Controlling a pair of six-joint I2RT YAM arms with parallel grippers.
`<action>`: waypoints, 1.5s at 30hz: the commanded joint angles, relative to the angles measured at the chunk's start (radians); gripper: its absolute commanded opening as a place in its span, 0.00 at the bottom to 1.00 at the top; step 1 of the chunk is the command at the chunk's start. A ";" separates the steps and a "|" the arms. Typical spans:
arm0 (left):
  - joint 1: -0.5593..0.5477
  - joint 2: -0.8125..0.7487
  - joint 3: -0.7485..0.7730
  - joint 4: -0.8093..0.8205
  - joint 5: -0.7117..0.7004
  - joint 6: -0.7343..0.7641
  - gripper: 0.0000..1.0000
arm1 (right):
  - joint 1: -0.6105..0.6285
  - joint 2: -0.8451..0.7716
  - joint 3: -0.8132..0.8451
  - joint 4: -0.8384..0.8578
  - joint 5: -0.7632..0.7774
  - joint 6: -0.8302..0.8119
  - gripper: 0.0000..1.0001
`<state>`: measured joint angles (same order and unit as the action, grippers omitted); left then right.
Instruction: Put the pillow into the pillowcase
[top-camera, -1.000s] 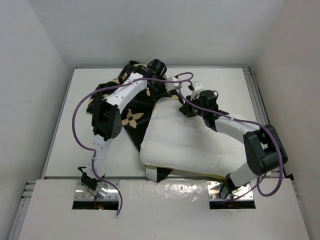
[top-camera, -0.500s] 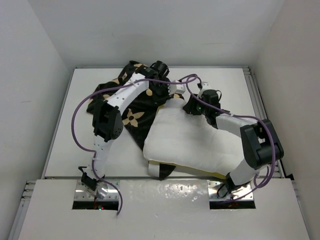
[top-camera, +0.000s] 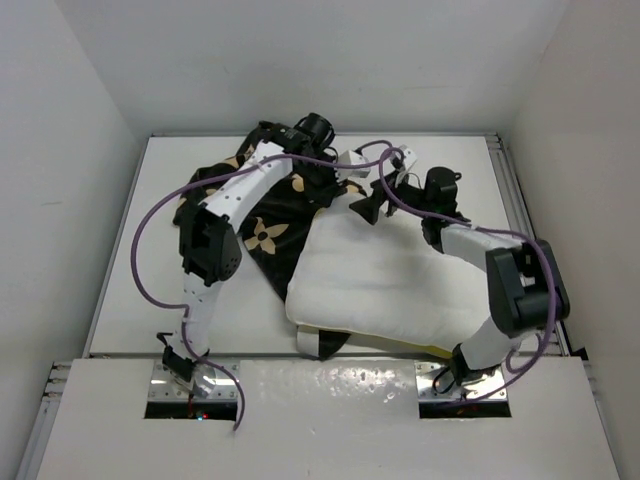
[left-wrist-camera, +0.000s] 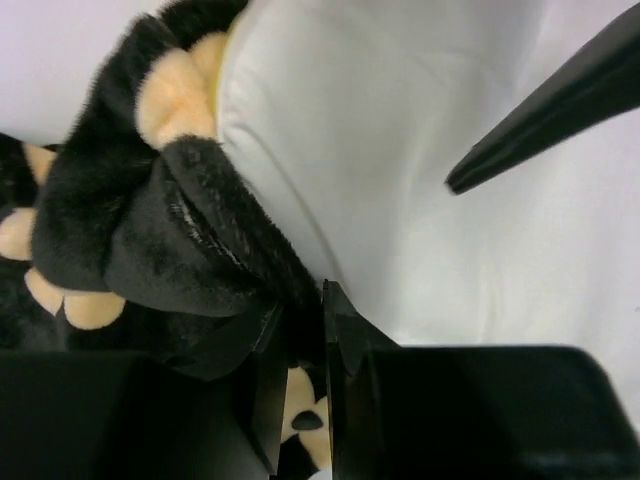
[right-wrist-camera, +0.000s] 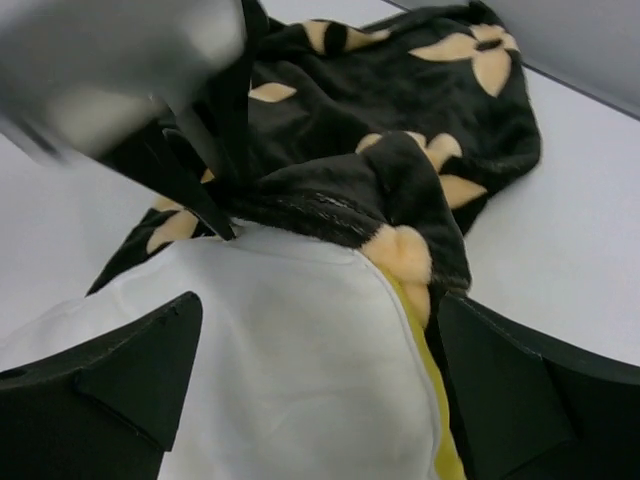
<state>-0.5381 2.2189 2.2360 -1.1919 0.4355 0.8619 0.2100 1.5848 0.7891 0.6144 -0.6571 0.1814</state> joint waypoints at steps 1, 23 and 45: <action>0.044 -0.148 -0.060 0.089 0.100 -0.101 0.17 | -0.027 0.136 0.058 0.281 -0.257 0.021 0.99; 0.194 -0.182 -0.356 0.273 -0.029 -0.265 0.26 | -0.014 0.399 0.224 0.027 -0.123 -0.128 0.70; 0.193 -0.338 -1.024 0.541 -0.043 -0.215 0.73 | 0.596 -0.463 -0.172 -0.670 0.638 -0.517 0.99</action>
<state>-0.3470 1.8816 1.2217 -0.7570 0.3996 0.6296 0.7017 1.1419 0.6758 0.0566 -0.1749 -0.2756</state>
